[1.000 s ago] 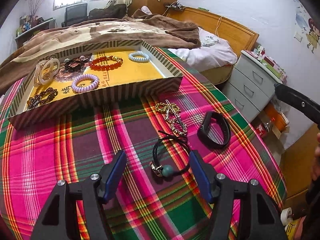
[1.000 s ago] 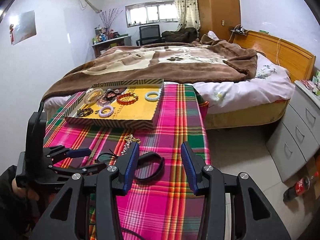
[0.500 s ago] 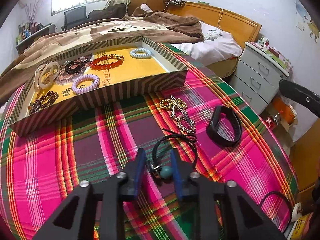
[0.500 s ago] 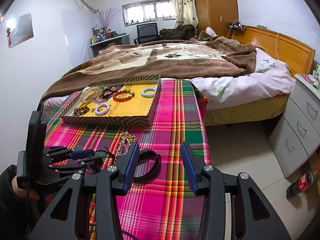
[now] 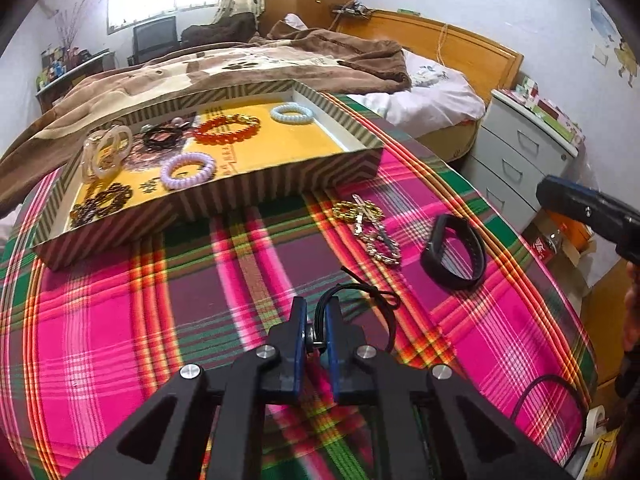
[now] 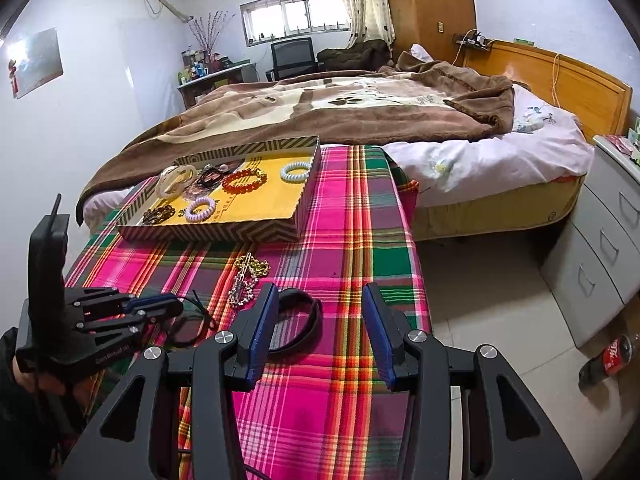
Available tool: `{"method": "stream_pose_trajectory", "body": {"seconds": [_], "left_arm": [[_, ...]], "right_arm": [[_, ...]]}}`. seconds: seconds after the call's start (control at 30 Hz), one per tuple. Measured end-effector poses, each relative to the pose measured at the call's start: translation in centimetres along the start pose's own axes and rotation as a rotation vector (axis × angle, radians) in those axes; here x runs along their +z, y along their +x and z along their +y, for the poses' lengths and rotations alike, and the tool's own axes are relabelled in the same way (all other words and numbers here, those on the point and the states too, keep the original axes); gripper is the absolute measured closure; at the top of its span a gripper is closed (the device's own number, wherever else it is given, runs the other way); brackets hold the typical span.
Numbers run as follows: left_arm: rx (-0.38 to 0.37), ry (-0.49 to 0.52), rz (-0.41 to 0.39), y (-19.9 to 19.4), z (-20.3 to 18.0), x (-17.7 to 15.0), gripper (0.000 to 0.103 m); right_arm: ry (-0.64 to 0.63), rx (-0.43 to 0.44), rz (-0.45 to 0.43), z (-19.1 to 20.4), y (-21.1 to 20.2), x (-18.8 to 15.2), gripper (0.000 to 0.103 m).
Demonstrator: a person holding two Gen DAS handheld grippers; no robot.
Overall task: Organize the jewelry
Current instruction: 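Close the left gripper on the black hair tie with teal bead, then lower the right gripper onto the gold chain bracelet and close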
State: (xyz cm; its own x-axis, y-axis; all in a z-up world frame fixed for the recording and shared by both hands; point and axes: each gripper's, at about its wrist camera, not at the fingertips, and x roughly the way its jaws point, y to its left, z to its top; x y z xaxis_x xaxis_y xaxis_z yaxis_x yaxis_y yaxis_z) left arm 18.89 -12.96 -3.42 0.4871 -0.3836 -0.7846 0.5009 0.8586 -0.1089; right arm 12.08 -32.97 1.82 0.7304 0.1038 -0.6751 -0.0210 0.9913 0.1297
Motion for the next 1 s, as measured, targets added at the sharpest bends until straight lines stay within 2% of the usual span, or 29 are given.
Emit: {"method": "stream_pose_trajectory", "body": {"seconds": [0.2,0.3,0.63,0.83,1.0], "left_arm": [[0.011,-0.078,-0.037,-1.5,2.9,-0.3,0.094],[-0.013,-0.129,-0.052,-2.2,4.3,-0.5,0.094],[-0.036,-0.183,-0.088,-3.6,6.2,-1.0,0.094],[-0.044,-0.183,-0.082,-3.2,6.1,-1.0,0.094],[-0.045,-0.198,-0.08,-3.0,6.8,-1.2,0.094]], "right_arm": [[0.004,-0.001,0.003,0.0,0.2,-0.1,0.059],[0.005,0.004,0.015,0.2,0.7,-0.2,0.059],[-0.025,0.023,0.041,1.3,2.3,0.0,0.059],[-0.096,0.102,0.081,4.6,5.0,0.8,0.059],[-0.149,0.12,0.131,7.2,7.9,1.6,0.059]]}}
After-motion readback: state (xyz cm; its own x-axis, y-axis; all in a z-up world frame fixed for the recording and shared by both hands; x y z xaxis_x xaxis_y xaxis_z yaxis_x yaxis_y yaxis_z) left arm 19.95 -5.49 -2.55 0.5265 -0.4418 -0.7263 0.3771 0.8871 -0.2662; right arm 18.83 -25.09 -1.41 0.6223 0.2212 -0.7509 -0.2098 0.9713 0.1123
